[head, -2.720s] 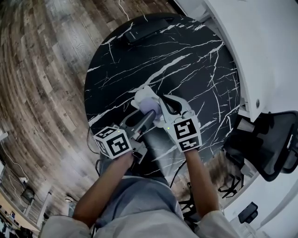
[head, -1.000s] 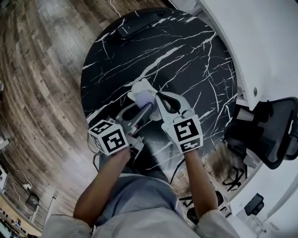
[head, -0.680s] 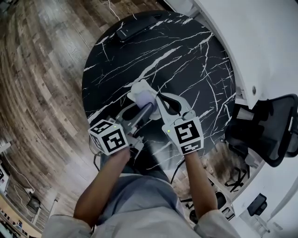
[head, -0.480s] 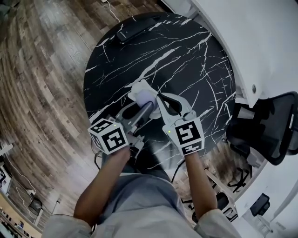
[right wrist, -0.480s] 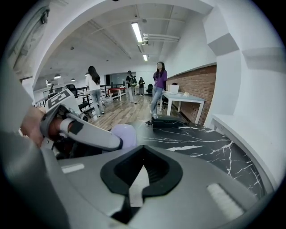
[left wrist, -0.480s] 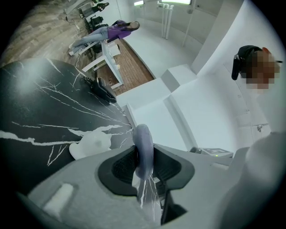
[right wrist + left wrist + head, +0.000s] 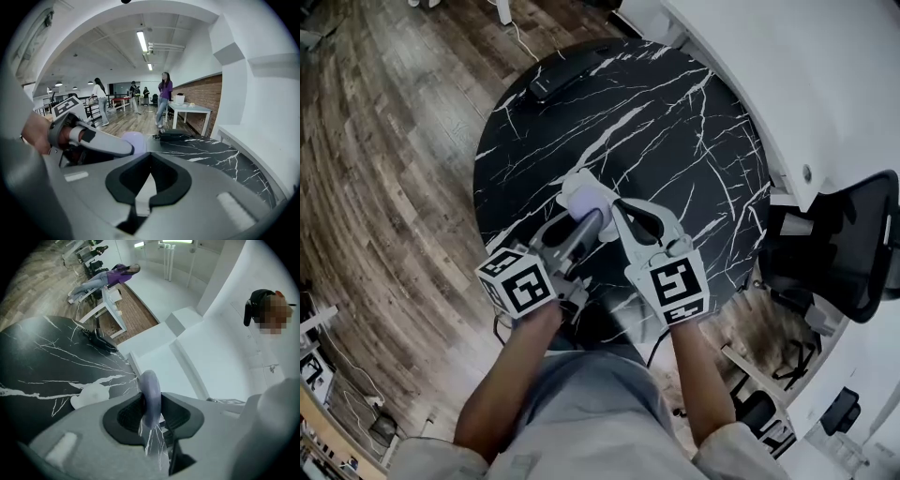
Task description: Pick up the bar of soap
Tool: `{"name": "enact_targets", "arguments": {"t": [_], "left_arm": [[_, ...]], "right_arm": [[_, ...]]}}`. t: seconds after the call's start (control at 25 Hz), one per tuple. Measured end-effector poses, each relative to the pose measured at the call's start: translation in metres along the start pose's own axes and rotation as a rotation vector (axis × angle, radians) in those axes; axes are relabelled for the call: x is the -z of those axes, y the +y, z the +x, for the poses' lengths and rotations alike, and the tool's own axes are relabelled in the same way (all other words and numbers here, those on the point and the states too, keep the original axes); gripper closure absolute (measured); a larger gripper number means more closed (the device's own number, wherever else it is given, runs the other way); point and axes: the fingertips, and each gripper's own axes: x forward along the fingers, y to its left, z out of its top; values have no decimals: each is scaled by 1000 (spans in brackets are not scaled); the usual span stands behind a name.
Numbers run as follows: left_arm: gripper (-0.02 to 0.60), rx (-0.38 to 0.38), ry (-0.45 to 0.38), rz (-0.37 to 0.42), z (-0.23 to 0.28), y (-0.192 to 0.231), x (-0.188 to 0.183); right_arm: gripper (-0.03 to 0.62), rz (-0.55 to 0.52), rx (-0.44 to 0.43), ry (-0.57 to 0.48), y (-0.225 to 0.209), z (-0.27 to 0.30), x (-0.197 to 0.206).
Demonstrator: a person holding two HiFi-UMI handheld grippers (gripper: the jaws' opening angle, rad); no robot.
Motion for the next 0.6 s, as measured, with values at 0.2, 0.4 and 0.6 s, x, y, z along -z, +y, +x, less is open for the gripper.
{"name": "enact_targets", "arguments": {"t": [0.2, 0.4, 0.6], "left_arm": [[474, -3, -6, 23, -5, -9, -5], [474, 7, -10, 57, -8, -23, -11], [474, 17, -7, 85, -12, -39, -16]], "right_arm": [[593, 9, 14, -35, 5, -11, -14], [594, 16, 32, -75, 8, -22, -29], [593, 26, 52, -110, 10, -35, -43]]}}
